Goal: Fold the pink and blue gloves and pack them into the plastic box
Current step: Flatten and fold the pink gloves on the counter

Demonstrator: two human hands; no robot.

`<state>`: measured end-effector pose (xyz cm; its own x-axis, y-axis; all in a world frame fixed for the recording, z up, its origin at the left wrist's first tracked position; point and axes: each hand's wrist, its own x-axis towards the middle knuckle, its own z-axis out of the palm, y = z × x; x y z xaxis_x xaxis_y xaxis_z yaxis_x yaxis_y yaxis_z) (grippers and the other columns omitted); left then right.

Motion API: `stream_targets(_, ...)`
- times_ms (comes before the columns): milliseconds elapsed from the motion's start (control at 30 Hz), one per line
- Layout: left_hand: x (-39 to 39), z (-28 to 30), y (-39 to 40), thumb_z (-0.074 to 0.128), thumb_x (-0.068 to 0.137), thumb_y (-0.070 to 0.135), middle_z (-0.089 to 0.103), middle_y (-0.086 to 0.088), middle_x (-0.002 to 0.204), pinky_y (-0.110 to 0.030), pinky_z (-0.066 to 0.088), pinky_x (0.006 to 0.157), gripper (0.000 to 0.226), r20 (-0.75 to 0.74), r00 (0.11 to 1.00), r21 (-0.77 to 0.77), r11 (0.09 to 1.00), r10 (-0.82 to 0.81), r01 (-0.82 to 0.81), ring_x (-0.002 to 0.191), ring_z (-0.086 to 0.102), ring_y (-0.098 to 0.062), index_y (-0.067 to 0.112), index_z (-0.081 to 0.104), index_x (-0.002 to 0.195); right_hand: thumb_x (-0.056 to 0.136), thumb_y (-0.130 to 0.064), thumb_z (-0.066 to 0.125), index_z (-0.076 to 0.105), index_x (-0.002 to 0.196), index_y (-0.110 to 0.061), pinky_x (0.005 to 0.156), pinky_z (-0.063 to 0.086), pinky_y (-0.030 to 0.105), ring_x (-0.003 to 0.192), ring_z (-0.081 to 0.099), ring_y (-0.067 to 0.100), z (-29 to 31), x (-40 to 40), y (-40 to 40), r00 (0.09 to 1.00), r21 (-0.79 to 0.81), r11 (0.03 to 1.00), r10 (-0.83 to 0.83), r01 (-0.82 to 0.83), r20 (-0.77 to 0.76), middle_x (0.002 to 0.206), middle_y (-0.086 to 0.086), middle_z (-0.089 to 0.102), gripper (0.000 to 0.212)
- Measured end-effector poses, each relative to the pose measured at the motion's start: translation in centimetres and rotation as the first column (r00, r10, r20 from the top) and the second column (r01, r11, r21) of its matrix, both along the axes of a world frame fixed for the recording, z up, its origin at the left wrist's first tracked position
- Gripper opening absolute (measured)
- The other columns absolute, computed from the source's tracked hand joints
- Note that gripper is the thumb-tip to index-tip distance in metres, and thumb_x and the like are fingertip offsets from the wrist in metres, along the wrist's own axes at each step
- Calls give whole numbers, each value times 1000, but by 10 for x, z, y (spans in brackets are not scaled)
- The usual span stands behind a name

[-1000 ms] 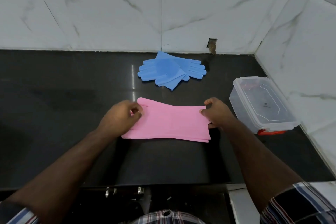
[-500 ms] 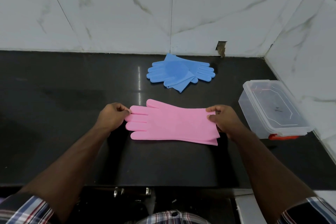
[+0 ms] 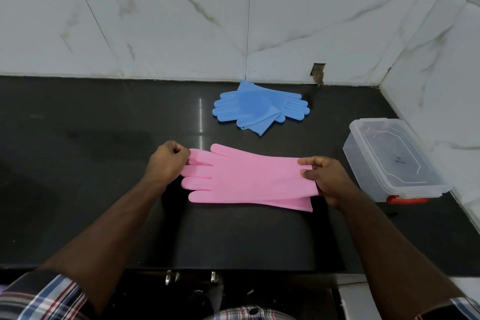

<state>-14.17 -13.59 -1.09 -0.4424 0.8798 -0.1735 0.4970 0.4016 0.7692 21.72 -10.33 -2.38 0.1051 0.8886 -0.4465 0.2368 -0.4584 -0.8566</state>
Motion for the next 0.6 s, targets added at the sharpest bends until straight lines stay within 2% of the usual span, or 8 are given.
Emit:
stream_targets(133,-4,3,4,54,89,23,70,-7,83,-42,54,74,15,9,1000,5,1000,24,-24,78,64,-26,12,62,84,89,4,64,75,99,-17,83,59,49,100,68,33,5,3,-3,994,-14,1000,-1,0,-108,113,9,67,26)
stream_targets(267,-5,3,5,55,87,25,69,-5,83,-45,55,77,13,20,1000,-11,1000,16,-16,84,66,-29,16,62,81,90,5,63,74,102,-15,70,59,39,97,69,29,8,3,-8,985,-38,999,-6,0,-173,114,9,67,26)
stream_targets(467,-4,5,8,55,89,25,71,-5,85,-45,56,77,13,23,999,1,1000,24,-24,85,67,-27,16,62,82,91,4,61,72,105,-13,62,56,33,95,68,25,11,5,-10,958,-68,998,-23,4,-285,115,9,67,25)
stream_targets(533,-3,7,9,55,89,25,72,-4,84,-44,56,76,13,25,1000,-2,1000,17,-17,84,68,-26,16,62,82,91,4,62,72,104,-14,63,57,34,96,68,26,10,5,-11,971,-73,997,-14,-4,-238,113,8,67,25)
stream_targets(600,-4,6,11,55,89,24,73,-3,84,-43,57,76,13,-6,1000,-37,999,-14,14,78,66,-25,16,64,82,89,0,65,72,101,-17,69,58,37,96,66,26,4,5,-12,999,-27,998,54,-54,6,106,7,66,22)
